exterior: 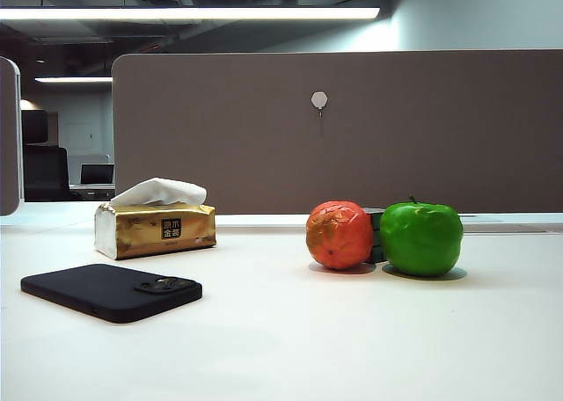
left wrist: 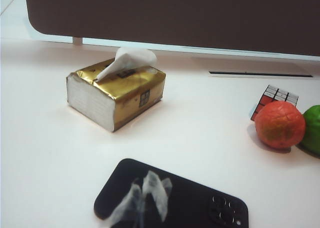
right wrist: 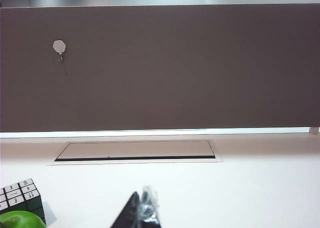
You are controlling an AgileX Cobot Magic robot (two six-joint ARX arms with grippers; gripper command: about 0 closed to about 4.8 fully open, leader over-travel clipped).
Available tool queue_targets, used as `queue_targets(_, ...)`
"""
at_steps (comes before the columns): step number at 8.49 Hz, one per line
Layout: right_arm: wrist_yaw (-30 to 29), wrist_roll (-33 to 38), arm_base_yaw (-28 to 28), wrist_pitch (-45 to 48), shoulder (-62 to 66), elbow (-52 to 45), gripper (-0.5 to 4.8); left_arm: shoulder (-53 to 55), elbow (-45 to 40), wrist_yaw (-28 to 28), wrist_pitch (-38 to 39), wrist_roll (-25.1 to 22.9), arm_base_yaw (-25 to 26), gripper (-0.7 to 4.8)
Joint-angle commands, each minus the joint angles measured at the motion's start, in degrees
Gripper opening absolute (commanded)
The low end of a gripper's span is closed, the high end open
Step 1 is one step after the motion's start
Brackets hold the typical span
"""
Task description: Move all the fruits on the tabletop near the face of the Rubik's cube that has the color most similar to each fruit.
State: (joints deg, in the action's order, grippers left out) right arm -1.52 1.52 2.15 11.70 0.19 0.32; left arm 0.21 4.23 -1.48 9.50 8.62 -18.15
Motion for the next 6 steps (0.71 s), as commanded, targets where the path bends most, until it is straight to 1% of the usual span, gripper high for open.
queue_targets(1,-5.60,0.22,0.00,0.52,-0.07,-0.02,-0.01,0.00,-3.61,-1.55,-8.28,-3.28,0.00,-0.05)
queue_targets(2,-15.19,0.20,0.00,-2.29,-0.07,-0.02,-0.01,0.02,-3.63,-0.46,-6.32,-13.03,0.00,-0.05)
queue_targets(3,-15.17,0.20,0.00,-2.54,-0.07,-0.02,-0.01,0.00,-3.63,0.39,-5.33,-13.94,0.00,-0.05)
queue_targets(4,-15.17,0.20,0.00,-2.64,-0.07,-0.02,-0.01,0.00,-3.63,3.91,1.09,-17.00,0.00,-0.05)
queue_targets(5,-15.17,0.20,0.00,-2.64,-0.07,-0.02,-0.01,0.00,-3.63,4.15,0.92,-17.00,0.02,-0.05)
queue_targets(6,-15.17,0.20,0.02,-2.58,-0.07,-0.02,-0.01,0.00,-3.65,7.37,-0.85,-17.00,0.04,-0.05)
